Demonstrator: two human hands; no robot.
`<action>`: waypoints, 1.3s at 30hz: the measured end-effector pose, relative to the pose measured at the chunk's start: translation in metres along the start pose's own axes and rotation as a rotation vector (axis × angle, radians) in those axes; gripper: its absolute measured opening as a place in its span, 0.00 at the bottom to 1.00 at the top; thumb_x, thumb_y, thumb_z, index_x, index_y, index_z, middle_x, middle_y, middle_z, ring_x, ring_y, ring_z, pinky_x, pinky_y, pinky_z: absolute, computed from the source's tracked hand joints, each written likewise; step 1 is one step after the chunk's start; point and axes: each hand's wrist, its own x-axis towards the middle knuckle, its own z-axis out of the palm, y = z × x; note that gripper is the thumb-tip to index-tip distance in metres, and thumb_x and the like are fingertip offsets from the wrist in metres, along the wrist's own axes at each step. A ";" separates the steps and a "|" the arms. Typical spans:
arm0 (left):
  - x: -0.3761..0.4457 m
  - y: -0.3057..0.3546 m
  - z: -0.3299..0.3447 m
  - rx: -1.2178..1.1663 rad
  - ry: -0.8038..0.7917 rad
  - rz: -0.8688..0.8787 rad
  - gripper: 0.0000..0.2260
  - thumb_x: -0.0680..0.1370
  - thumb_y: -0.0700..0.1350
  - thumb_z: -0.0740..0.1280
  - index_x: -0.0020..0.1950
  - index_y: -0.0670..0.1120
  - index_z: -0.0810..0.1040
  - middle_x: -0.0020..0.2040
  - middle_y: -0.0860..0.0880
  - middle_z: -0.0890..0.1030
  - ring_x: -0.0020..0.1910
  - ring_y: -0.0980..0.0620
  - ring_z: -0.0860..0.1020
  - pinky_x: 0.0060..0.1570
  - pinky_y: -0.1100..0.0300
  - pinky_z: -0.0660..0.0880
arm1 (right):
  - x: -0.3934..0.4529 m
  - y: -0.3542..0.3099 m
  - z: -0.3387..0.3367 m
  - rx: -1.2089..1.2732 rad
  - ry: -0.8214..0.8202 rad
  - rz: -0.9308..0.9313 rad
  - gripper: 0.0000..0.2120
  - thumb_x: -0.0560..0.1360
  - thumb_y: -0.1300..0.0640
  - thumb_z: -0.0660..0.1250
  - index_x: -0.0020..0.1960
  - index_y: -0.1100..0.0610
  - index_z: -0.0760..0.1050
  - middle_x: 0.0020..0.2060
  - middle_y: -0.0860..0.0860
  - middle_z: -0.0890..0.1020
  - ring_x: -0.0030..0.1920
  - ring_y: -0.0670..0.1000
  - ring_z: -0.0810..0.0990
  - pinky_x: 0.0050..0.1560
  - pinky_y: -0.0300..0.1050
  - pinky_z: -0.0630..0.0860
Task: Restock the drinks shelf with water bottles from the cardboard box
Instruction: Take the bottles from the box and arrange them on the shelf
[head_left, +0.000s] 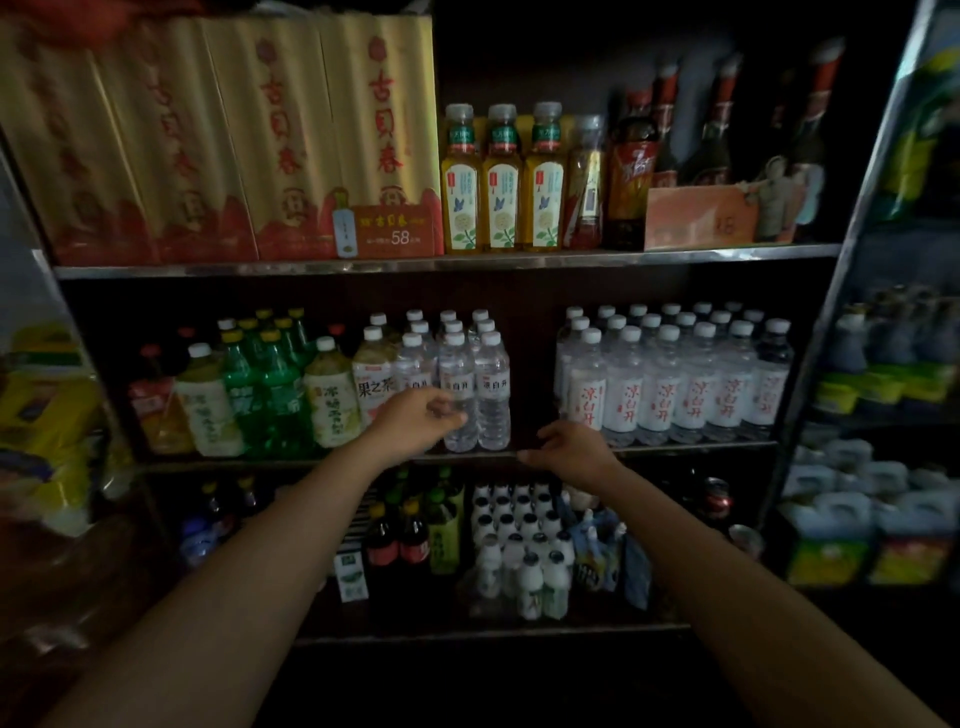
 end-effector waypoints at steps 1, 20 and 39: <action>-0.015 0.000 0.001 0.014 -0.033 0.006 0.23 0.76 0.55 0.68 0.67 0.46 0.72 0.60 0.50 0.77 0.59 0.51 0.76 0.54 0.61 0.71 | -0.018 -0.001 0.001 -0.010 -0.004 0.008 0.29 0.71 0.43 0.72 0.65 0.57 0.73 0.55 0.52 0.80 0.55 0.51 0.78 0.48 0.39 0.70; -0.174 0.073 0.113 0.034 -0.293 0.091 0.19 0.76 0.51 0.69 0.63 0.43 0.77 0.60 0.47 0.79 0.58 0.50 0.77 0.56 0.58 0.74 | -0.260 0.084 -0.041 -0.156 0.068 0.195 0.17 0.73 0.42 0.69 0.48 0.57 0.80 0.46 0.53 0.82 0.52 0.53 0.80 0.46 0.44 0.73; -0.383 0.210 0.412 0.007 -0.826 0.214 0.20 0.77 0.52 0.67 0.67 0.46 0.74 0.64 0.50 0.76 0.62 0.51 0.75 0.59 0.58 0.73 | -0.556 0.339 -0.077 0.059 0.159 0.715 0.20 0.73 0.47 0.70 0.59 0.59 0.77 0.52 0.52 0.80 0.54 0.52 0.78 0.52 0.45 0.76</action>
